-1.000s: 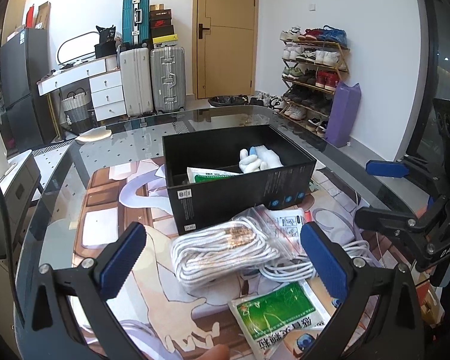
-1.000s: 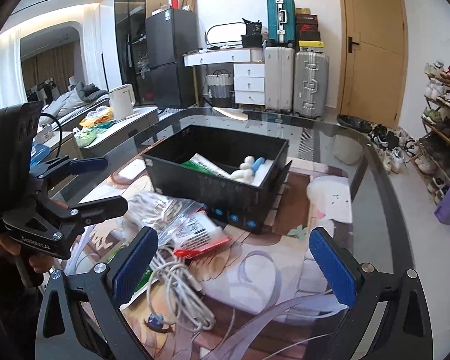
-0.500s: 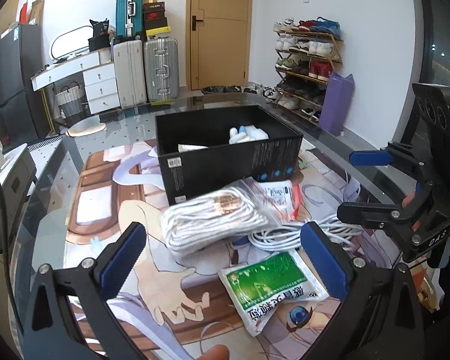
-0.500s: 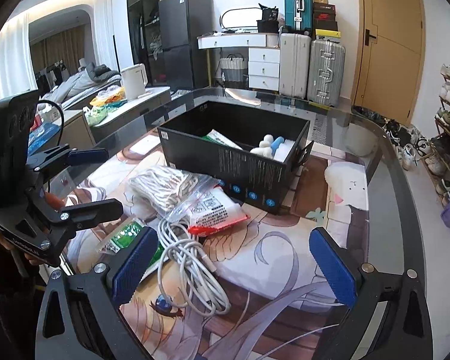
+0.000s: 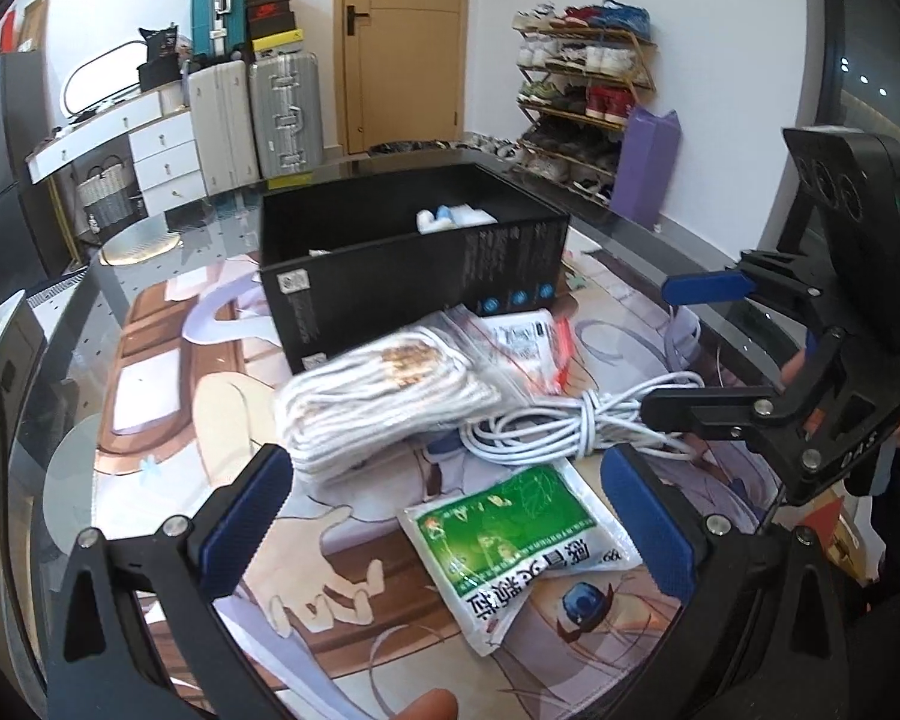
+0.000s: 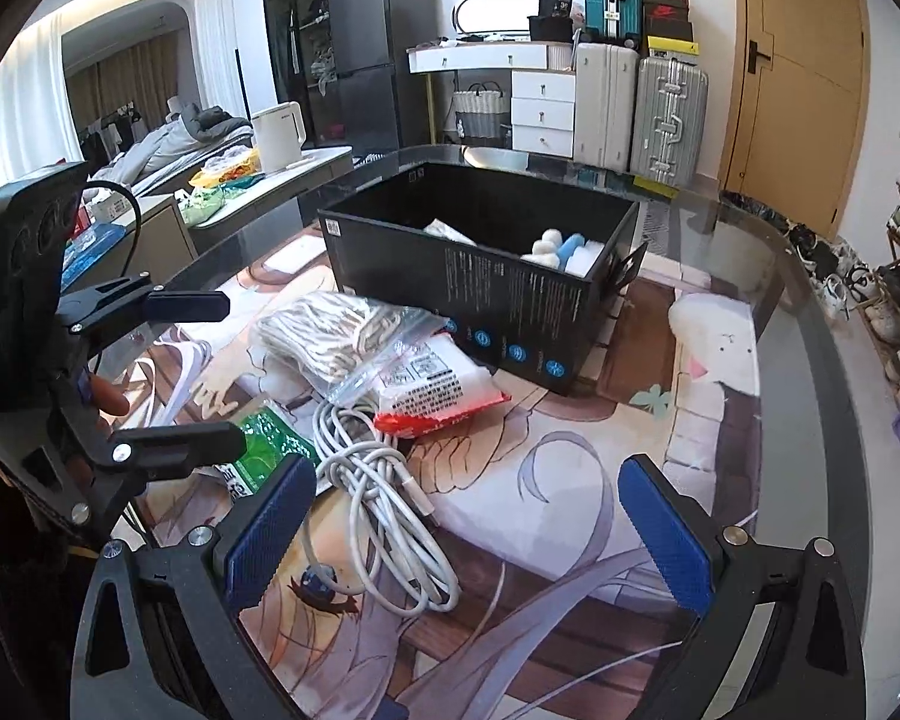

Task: Organize soft objects
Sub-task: 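Move both tools back toward the remaining items beside the box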

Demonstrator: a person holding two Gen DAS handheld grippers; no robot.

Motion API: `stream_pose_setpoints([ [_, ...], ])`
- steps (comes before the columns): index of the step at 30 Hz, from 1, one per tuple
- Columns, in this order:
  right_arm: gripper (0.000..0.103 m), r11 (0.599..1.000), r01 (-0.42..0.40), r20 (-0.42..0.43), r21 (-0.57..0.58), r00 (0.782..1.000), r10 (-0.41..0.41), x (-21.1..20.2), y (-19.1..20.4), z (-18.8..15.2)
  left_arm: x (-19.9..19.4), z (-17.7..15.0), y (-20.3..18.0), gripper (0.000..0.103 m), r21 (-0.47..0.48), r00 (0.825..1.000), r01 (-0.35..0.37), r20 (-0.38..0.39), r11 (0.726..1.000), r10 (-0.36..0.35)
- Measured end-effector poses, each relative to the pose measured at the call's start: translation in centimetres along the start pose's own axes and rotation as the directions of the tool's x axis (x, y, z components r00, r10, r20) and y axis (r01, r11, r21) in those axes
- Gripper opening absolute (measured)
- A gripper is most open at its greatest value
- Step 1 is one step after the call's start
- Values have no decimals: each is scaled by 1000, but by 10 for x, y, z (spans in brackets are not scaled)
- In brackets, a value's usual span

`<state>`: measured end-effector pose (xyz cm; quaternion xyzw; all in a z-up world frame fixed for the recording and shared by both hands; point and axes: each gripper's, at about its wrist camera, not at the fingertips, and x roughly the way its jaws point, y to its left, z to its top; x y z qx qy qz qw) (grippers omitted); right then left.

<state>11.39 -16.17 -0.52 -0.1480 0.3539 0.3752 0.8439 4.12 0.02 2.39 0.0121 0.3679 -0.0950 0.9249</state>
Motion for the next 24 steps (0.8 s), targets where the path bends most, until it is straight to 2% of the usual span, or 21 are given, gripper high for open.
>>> stream_pose_setpoints([
  [7,103,1000,-11,-23,-1,1000,11,8,1,-2,2,-2,-10,103,47,999,40,-33,998,-38],
  [16,103,998,-63,31,-6,997,64,-8,3,2,7,-9,-23,103,102,993,85,-95,991,-75],
  [24,103,997,-72,-42,-10,997,71,19,14,-2,16,-15,-26,103,129,986,89,-154,988,-69],
])
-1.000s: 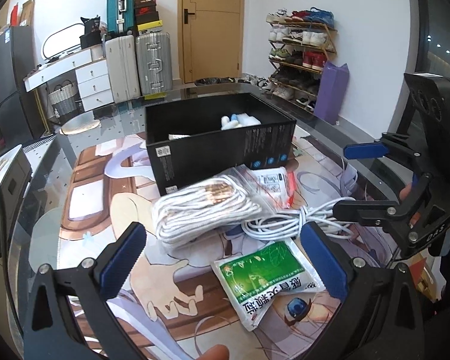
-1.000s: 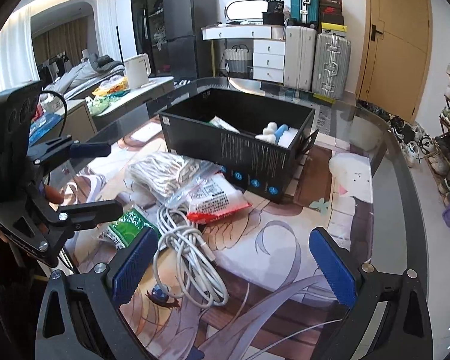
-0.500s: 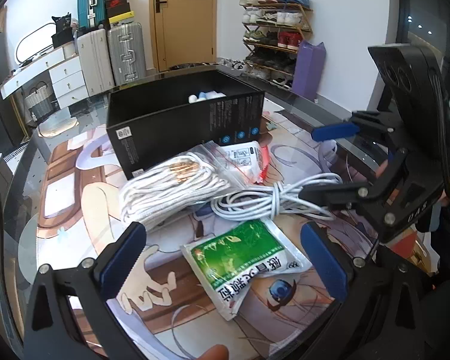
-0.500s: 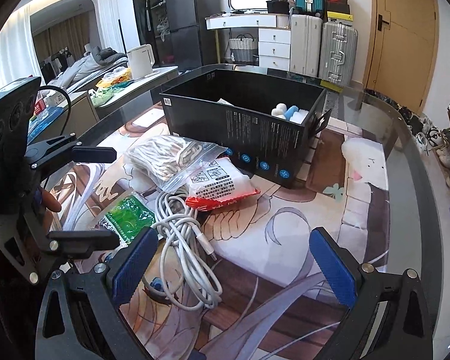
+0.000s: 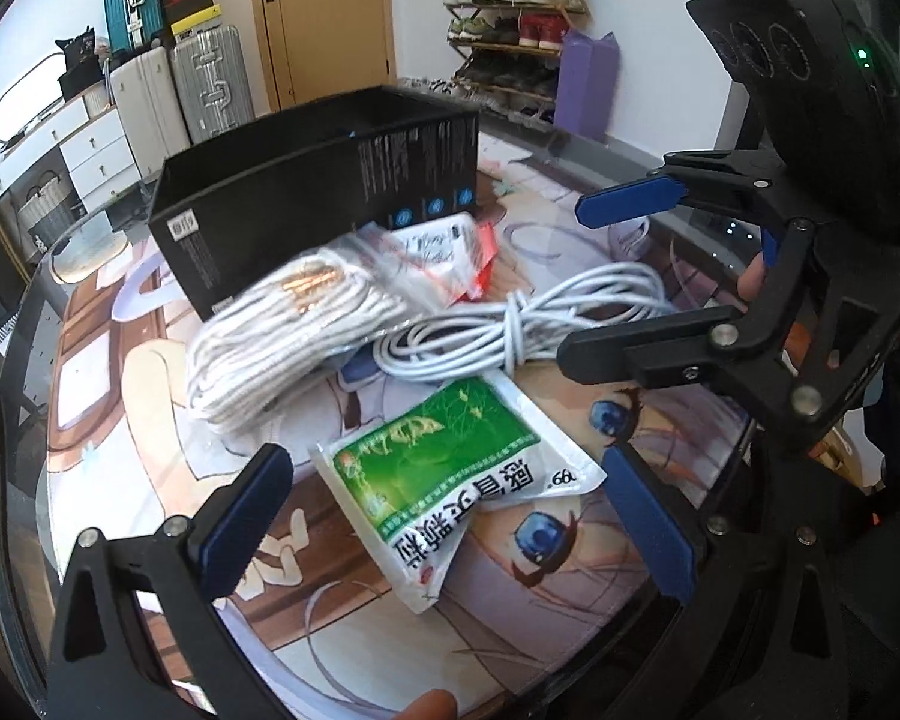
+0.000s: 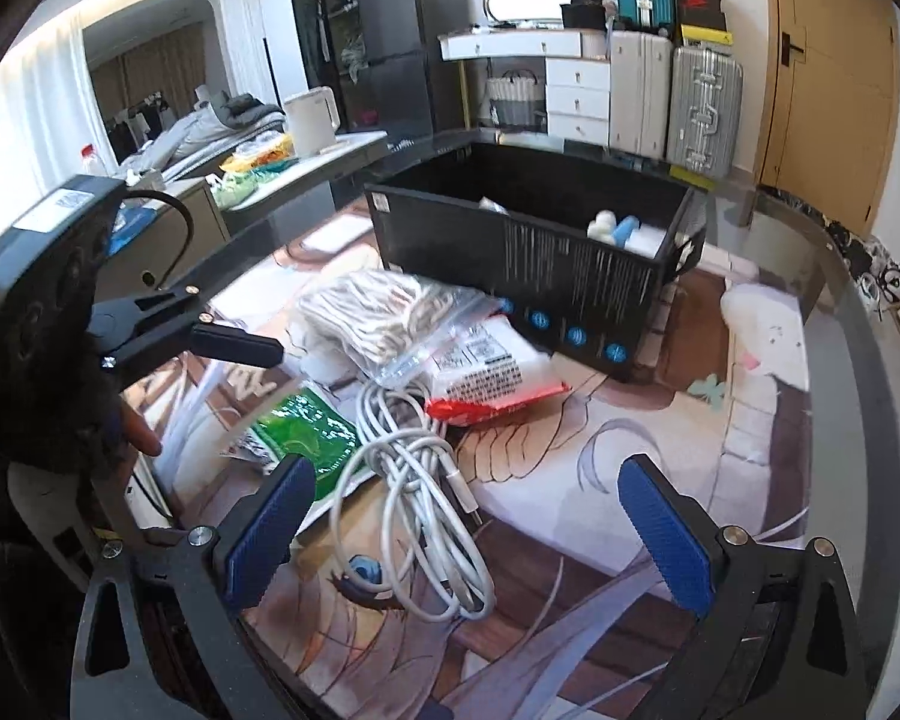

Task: Organize soft objects
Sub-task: 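Move both tools back toward the remaining items beside the box, then grasp the coiled white cable with the right tool while the left tool grasps the green packet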

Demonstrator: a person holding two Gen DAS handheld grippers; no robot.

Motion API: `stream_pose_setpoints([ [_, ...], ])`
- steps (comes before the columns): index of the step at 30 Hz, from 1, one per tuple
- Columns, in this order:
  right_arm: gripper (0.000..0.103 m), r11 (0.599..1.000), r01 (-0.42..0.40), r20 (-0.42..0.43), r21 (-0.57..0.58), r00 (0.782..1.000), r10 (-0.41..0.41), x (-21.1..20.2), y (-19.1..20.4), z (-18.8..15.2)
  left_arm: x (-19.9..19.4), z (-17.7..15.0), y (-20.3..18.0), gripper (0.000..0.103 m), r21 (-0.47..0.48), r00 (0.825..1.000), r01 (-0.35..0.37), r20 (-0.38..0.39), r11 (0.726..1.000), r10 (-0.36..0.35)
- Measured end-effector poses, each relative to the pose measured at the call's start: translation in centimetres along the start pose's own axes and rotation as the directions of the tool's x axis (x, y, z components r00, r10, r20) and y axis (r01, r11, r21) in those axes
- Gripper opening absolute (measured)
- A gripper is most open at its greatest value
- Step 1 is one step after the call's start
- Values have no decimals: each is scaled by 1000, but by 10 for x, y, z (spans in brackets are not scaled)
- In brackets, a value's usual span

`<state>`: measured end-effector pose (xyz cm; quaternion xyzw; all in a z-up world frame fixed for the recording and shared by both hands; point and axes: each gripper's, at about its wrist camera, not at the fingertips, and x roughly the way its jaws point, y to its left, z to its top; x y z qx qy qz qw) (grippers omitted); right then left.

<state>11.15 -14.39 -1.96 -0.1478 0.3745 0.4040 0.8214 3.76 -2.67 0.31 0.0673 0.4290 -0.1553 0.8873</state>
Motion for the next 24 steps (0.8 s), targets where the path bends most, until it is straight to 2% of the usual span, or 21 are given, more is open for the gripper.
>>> stream_pose_setpoints([
  [5,103,1000,8,-28,9,1000,-8,13,2,-4,4,-3,6,103,-12,1000,-14,-23,1000,14],
  [11,102,1000,16,-53,17,998,-15,24,5,-6,2,-10,12,103,-30,999,7,-31,1000,-8],
  [17,102,999,35,-33,20,999,-34,30,9,-3,-3,-11,14,103,-47,999,35,-21,998,-36],
  [18,101,999,33,-30,17,999,-33,31,10,-2,-2,-11,14,103,-50,999,28,-21,998,-29],
  [22,87,999,45,-27,-8,999,-45,33,14,-2,0,-8,13,103,-73,1000,8,-18,997,-10],
  [24,85,999,45,-28,-13,999,-45,33,14,-2,0,-8,15,103,-76,1000,7,-20,997,-9],
])
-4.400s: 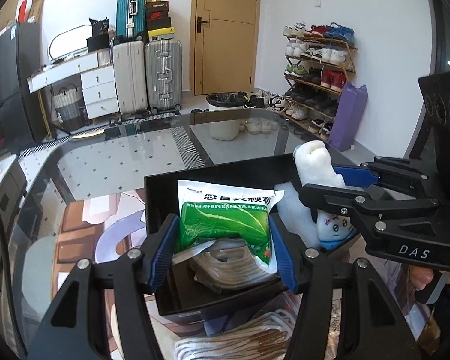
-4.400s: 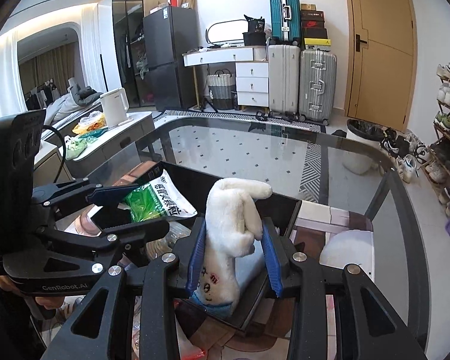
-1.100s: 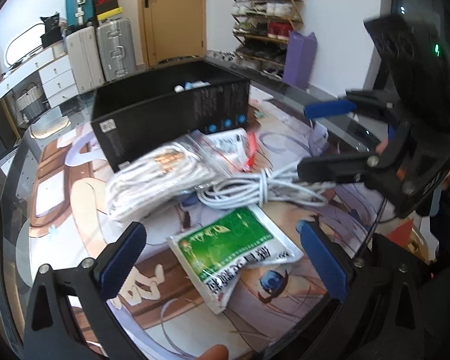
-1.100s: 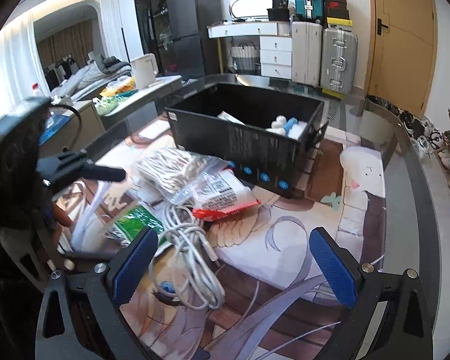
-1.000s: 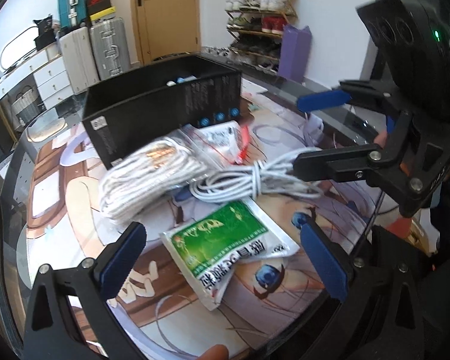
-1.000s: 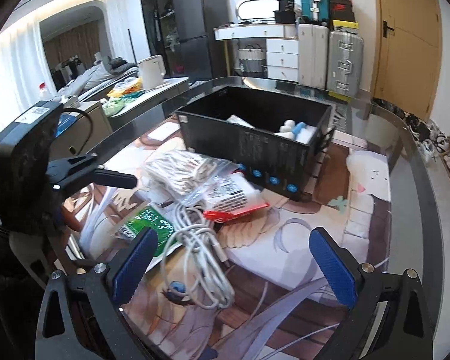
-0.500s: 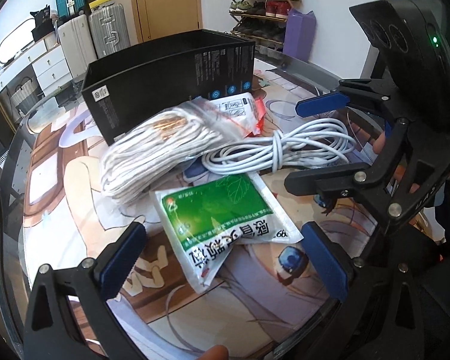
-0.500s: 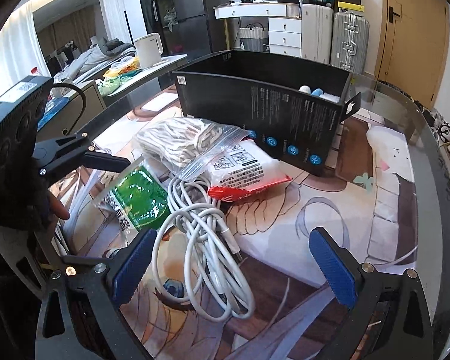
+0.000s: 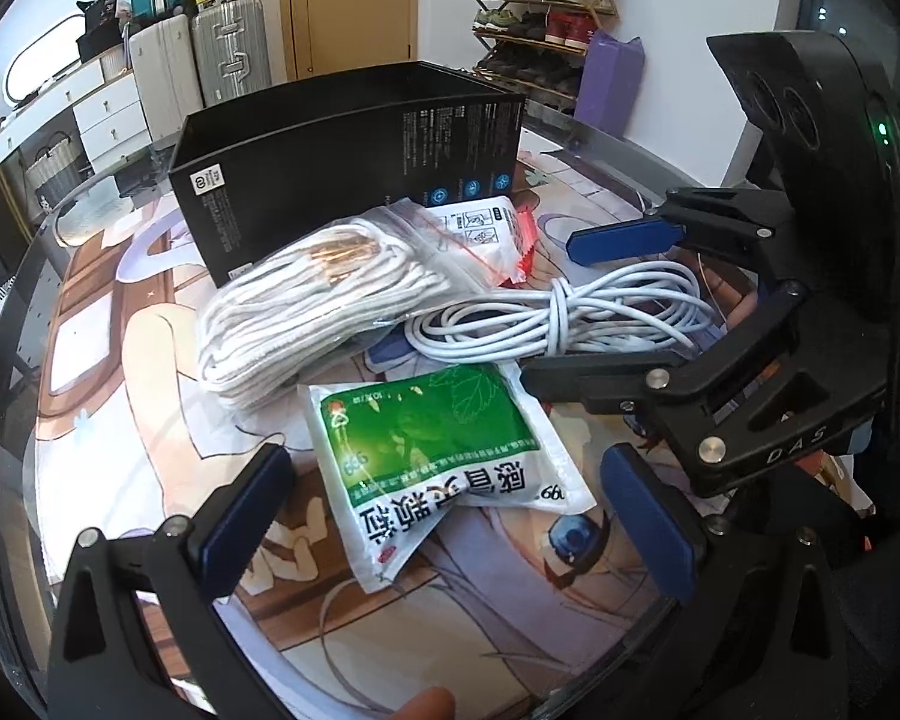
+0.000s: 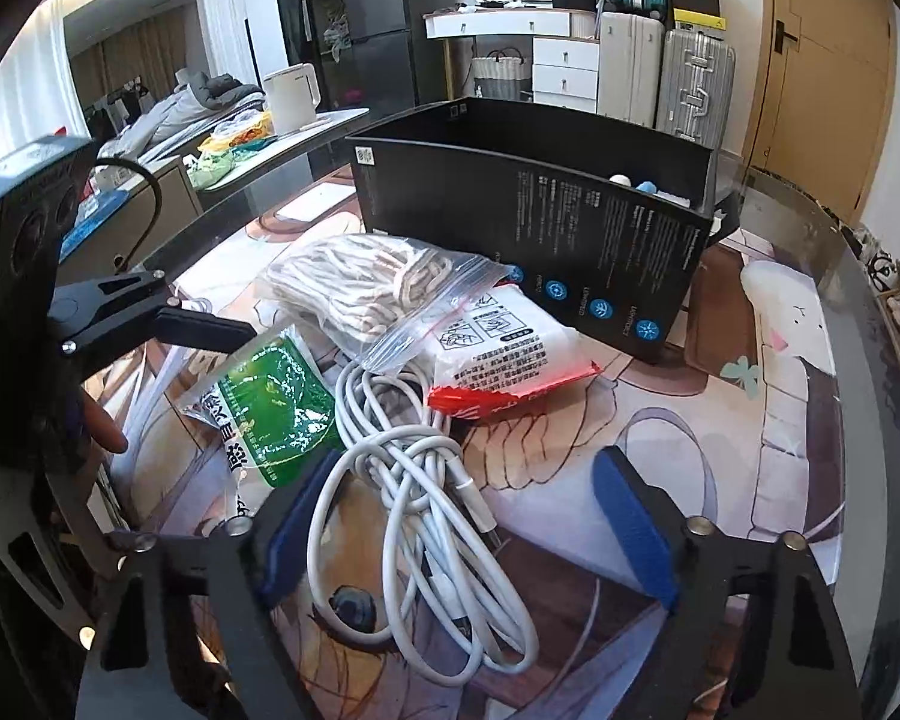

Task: Organize soft objects
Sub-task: 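Grasp the coiled white cable with the right tool while the left tool grasps the green packet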

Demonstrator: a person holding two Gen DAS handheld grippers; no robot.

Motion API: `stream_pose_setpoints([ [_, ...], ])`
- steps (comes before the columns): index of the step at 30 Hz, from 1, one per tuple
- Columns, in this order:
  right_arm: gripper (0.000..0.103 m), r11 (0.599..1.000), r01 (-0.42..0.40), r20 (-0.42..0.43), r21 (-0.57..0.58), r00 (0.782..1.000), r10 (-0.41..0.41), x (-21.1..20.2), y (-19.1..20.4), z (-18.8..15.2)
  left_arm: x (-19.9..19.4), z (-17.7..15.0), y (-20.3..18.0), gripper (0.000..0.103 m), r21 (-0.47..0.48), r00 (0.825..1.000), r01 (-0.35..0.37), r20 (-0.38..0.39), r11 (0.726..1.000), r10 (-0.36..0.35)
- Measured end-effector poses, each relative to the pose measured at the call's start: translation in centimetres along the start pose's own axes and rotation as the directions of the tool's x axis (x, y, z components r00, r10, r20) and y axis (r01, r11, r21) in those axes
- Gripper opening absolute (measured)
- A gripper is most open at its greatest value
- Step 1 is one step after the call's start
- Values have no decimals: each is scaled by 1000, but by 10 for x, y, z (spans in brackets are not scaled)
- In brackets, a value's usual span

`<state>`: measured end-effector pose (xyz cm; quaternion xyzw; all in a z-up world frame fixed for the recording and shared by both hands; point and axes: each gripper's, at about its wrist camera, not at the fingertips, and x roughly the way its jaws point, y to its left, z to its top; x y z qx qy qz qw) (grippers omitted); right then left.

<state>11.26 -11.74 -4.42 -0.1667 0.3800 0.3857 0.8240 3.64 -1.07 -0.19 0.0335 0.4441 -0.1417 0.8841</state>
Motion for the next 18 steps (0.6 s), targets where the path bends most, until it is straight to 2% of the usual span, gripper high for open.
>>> stream_pose_setpoints([
  [3,79,1000,4,-1,-15,1000,-4,-1,-1,-1,1,1,2,103,9,1000,-15,-10,1000,16],
  [11,77,1000,-4,1,-17,1000,4,-4,-6,-4,-3,-2,12,103,-14,1000,-18,-18,1000,17],
  [14,73,999,-3,9,-33,1000,4,-4,-2,-5,-1,0,12,103,-35,999,-31,-17,999,30],
  [18,58,998,-20,20,-53,1000,21,-6,2,-6,0,5,13,103,-68,999,-32,-10,997,32],
])
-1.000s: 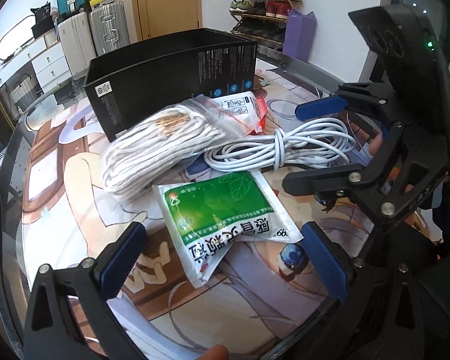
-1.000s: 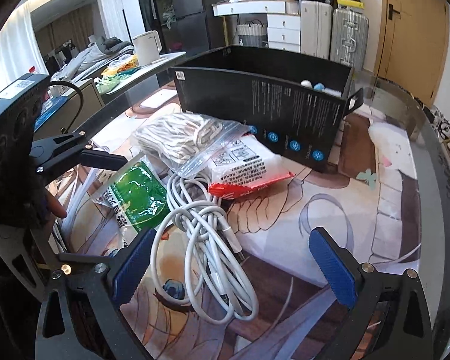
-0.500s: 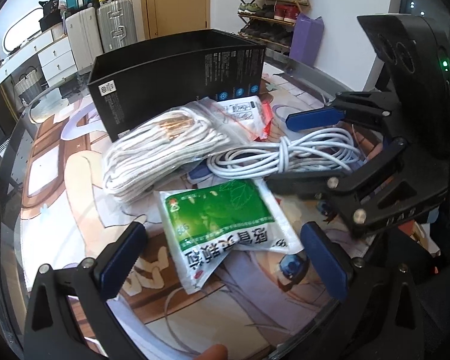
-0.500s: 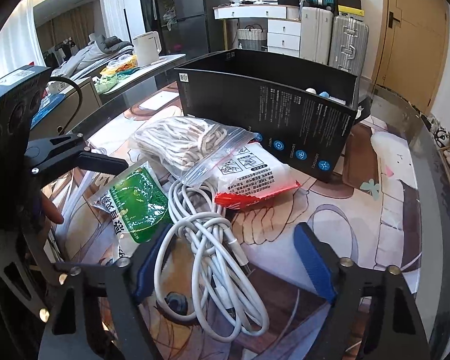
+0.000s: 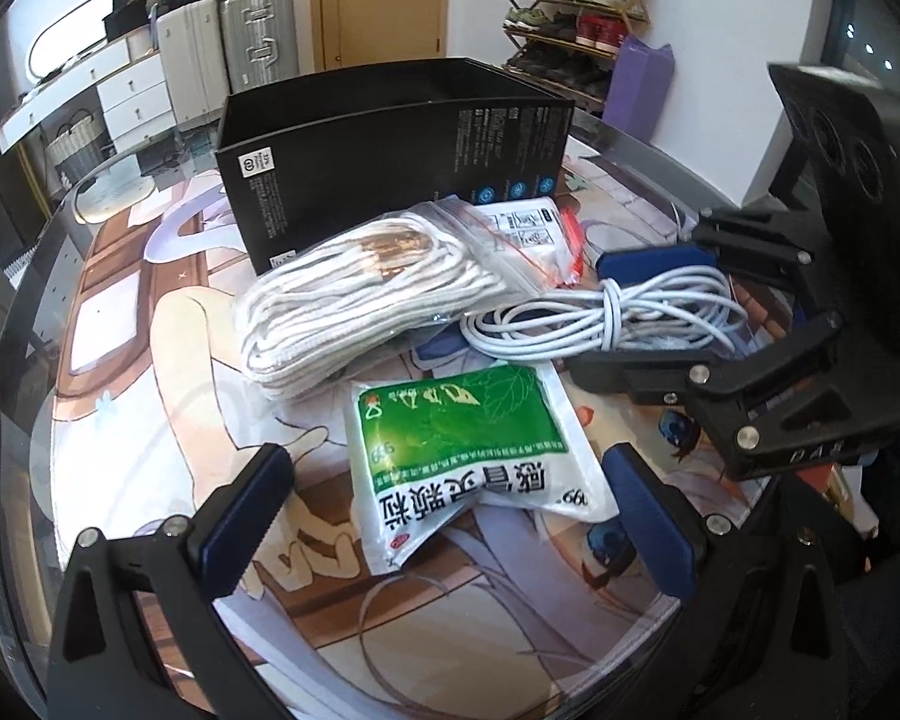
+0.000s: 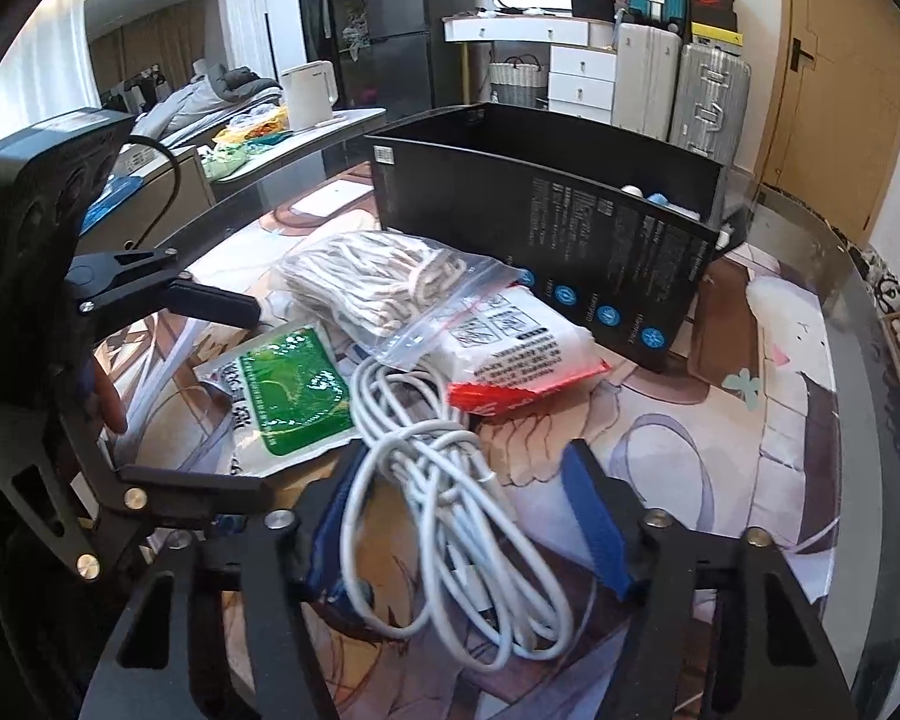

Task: Organize soft objects
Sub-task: 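Grasp the coiled white cable with the right tool while the left tool grasps the green packet, then carry the cable and green packet over the black box with both tools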

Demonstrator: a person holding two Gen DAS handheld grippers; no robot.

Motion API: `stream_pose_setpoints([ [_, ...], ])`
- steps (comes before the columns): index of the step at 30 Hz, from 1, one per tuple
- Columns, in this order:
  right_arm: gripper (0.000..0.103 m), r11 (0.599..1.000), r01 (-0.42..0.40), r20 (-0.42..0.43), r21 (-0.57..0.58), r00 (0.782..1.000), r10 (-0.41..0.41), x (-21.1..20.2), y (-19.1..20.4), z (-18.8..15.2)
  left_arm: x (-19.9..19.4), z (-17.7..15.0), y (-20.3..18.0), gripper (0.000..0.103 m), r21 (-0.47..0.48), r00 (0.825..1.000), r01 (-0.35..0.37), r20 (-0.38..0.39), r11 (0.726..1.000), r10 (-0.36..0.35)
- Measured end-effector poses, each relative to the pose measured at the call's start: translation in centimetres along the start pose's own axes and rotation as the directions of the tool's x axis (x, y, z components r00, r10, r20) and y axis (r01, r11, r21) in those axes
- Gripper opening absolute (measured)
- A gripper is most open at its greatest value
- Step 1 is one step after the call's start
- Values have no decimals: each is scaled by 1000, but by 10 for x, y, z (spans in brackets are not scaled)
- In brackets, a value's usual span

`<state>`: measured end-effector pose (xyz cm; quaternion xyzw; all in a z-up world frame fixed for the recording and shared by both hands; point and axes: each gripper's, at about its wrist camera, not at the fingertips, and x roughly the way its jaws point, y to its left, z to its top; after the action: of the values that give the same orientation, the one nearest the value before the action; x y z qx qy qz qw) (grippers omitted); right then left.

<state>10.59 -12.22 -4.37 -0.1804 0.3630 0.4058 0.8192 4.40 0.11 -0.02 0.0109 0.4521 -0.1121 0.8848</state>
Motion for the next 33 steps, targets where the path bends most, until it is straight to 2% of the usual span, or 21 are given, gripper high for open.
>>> stream_pose_setpoints([
  [4,44,999,-30,8,-18,1000,30,-1,4,0,2,2,0,103,-12,1000,-14,10,1000,14],
  [10,39,997,-68,5,-31,998,68,-4,7,-2,7,1,-7,101,17,998,-57,15,998,57],
  [12,37,996,-78,11,-39,997,78,-6,9,-2,5,0,-9,96,22,998,-51,22,998,51],
  [19,36,993,-96,23,-71,995,98,-16,11,-1,-1,-1,-6,61,40,999,-34,41,999,33],
  [22,36,992,-100,32,-82,994,103,-22,11,-2,-3,-1,-5,53,53,999,-25,40,998,23],
  [25,36,992,-105,51,-76,993,109,-28,8,-1,-6,-2,-6,49,59,999,-5,41,998,2],
  [33,36,991,-109,105,-78,988,117,-49,1,-1,-21,0,-13,48,81,996,28,78,996,-35],
])
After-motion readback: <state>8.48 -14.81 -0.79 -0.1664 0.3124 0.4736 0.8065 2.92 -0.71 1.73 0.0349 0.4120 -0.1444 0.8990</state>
